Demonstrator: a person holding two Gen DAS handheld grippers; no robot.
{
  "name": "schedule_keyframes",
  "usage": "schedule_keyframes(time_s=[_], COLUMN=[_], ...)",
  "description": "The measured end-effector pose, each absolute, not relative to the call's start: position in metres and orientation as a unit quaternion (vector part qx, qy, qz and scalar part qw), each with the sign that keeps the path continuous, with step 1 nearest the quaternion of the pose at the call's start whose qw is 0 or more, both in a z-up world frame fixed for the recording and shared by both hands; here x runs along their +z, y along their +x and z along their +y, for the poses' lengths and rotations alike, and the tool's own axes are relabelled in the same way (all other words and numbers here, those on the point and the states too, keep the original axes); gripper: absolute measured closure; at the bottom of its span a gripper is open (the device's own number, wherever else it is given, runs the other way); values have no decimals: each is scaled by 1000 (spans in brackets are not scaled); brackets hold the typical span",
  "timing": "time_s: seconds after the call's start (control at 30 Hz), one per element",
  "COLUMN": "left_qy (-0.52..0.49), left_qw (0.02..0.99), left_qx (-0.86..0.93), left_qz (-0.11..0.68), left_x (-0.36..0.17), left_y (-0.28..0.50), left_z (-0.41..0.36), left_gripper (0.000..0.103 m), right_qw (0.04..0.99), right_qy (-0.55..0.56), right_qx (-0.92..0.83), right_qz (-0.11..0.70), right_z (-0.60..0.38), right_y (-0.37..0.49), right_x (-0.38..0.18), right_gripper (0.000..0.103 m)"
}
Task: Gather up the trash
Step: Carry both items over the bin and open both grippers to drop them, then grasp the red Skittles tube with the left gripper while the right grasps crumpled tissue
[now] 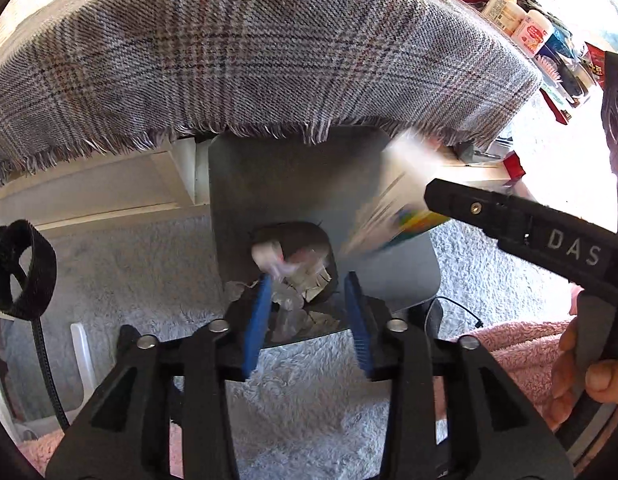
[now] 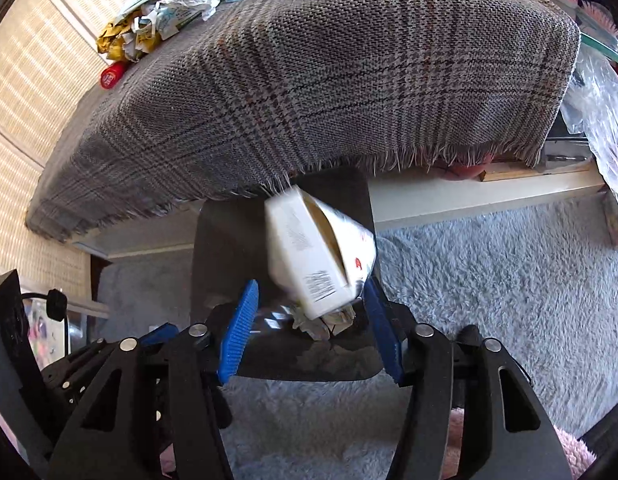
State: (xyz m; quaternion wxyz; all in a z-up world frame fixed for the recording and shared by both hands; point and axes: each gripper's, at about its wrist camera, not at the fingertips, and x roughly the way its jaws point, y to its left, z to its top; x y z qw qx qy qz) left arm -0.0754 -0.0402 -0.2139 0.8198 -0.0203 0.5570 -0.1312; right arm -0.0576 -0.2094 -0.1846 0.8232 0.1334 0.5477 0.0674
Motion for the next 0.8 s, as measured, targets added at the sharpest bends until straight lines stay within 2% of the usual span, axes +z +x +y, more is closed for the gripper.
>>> schedule_keyframes(time_s=[0.03,0.13,0.17,0.2,0.3,0.37,0.4,0.47,0.63,0.8], left_qy=[-20,-24,-25,-27,-31,-34,-36,-36,-44,-43], left_qw=[821,825,825,826,827,829,830,833,837,850], left_qx=[-129,-122,-120,-118,-114,-113,-112,-114,-113,-101], left_qz=[556,552,551,551,549,547,545,540,533,515], left_x=[-213,-208,-207,-206,-202,-198,-196,-192,-178,-151], left_y=[-75,-76,-76,-75,-74,-77,-79,-81,-84,-82], left_z=[-40,-37,-36,-34,-31,-23,-19,-16,-7,6], left_gripper=[61,52,50,49,37,28,20,14,10,10], right_qw=[825,827,829,830,831,832,831,828,827,839], right_qy=[132,135,134,133,135,139,142,150,166,173], right_qx=[65,59,55,51,52,55,55,60,68,85], right_qz=[546,542,541,539,537,535,535,537,533,509], right_z=[-210,-213,-213,-214,-216,-217,-218,-219,-219,-220], right_y=[-58,-58,-59,-59,-58,-58,-58,-57,-56,-50], right_x=[-183,-182,-182,-181,-180,-179,-180,-181,-174,-143], right_gripper=[35,31,22,19,13,3,3,3,3,3])
